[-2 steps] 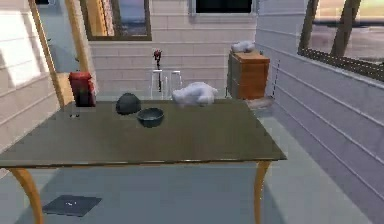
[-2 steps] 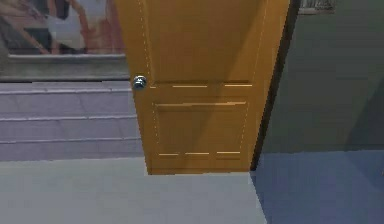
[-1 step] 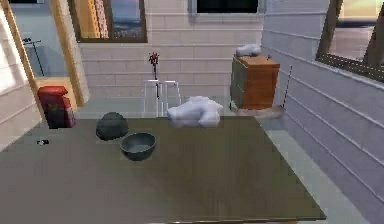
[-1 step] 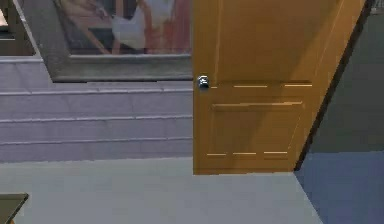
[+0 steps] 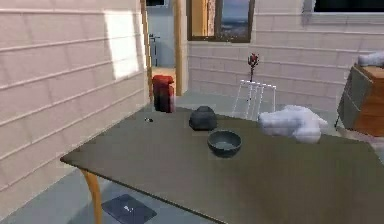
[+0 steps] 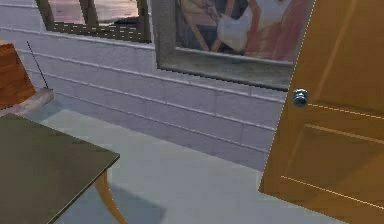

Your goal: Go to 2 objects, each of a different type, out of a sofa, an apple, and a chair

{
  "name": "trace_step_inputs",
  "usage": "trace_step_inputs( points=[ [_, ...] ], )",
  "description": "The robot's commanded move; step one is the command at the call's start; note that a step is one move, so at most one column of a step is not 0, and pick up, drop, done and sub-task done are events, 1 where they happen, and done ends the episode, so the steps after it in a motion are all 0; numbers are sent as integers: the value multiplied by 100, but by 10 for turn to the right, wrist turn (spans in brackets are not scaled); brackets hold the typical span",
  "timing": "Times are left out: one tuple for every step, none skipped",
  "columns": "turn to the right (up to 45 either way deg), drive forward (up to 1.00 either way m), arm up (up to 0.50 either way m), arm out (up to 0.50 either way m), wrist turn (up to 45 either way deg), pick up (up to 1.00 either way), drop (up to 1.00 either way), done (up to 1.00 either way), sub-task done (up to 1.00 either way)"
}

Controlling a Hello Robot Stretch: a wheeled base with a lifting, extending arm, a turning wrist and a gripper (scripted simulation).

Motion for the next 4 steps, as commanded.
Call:
trace_step_inputs(
  points=[
    [0,35,0,0,0,0,0,0,0],
    [-450,0,0,0,0,0,0,0,0],
    [-210,0,0,0,0,0,0,0,0],
    [0,100,0,0,0,0,0,0,0]
  ],
)
